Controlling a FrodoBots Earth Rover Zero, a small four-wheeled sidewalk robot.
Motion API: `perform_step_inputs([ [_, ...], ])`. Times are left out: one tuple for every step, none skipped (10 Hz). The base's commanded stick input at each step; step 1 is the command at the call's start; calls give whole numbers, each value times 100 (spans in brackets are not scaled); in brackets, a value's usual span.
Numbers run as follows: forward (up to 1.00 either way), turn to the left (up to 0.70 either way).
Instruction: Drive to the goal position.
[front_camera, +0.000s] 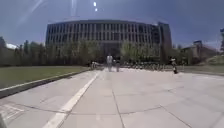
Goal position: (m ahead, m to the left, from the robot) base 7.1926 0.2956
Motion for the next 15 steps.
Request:
perform_step_inputs([
  [60, 0],
  [60, 0],
  [60, 0],
  [60, 0],
  [60, 0],
  [56, 0],
  [55, 0],
  [55, 0],
  [55, 0],
  [55, 0],
  [54, 0],
  [54, 0],
  [53, 0],
  [53, 0],
  [53, 0],
])
